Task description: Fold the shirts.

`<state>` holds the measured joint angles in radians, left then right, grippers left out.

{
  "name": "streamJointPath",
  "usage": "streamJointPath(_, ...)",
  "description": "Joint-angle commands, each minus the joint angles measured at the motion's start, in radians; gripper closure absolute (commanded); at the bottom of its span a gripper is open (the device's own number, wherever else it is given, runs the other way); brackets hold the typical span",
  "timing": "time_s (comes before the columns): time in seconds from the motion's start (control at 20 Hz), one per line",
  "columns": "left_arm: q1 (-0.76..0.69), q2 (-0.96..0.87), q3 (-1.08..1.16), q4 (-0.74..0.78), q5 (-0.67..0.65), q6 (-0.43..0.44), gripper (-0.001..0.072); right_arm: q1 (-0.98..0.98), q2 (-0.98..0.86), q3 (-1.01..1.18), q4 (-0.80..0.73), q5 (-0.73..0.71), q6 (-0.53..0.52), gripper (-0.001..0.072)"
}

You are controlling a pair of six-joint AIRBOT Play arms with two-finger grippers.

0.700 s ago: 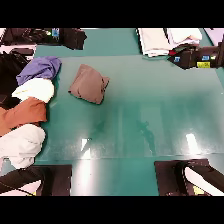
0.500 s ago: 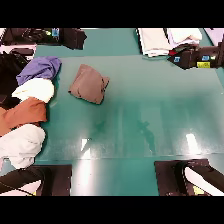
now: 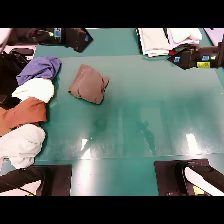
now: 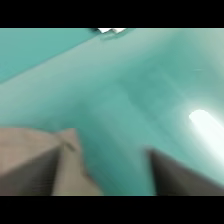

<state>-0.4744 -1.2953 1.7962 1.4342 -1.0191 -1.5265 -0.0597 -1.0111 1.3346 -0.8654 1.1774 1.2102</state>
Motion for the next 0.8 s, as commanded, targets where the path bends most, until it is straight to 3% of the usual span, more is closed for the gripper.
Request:
streamJointPath(0.0, 0.039, -0.092, 0.0, 0.2, -0.089, -0.1, 0.0037, 0.001, -0.001, 0.0, 0.003, 0.0, 0.0, 0.0697)
streamJointPath(0.2, 0.117, -0.31, 0.0, 0.184, -0.226, -0.1, 0.0037, 0.001, -0.001, 0.0, 0.01, 0.001, 0.0, 0.0697)
streamJointPath(0.4, 0.131, -0.491, 0.0, 0.143, -0.221, -0.097, 0.0037, 0.001, -0.001, 0.0, 0.01, 0.003, 0.001, 0.0697)
streamJointPath(0.6, 0.131, -0.555, 0.0, 0.13, -0.211, -0.097, 0.0063, 0.001, -0.001, 0.0, 0.01, 0.003, 0.001, 0.0697)
streamJointPath(0.65, 0.132, -0.554, 0.004, 0.13, -0.203, -0.097, 0.0333, 0.001, -0.001, 0.0, 0.01, 0.002, 0.001, 0.0697)
streamJointPath(0.7, 0.132, -0.554, 0.017, 0.13, -0.205, -0.097, 0.066, 0.002, -0.001, 0.0, 0.01, 0.001, 0.001, 0.0697)
streamJointPath(0.75, 0.132, -0.553, 0.036, 0.134, -0.216, -0.096, 0.0683, 0.001, 0.0, 0.0, 0.01, 0.001, 0.001, 0.0697)
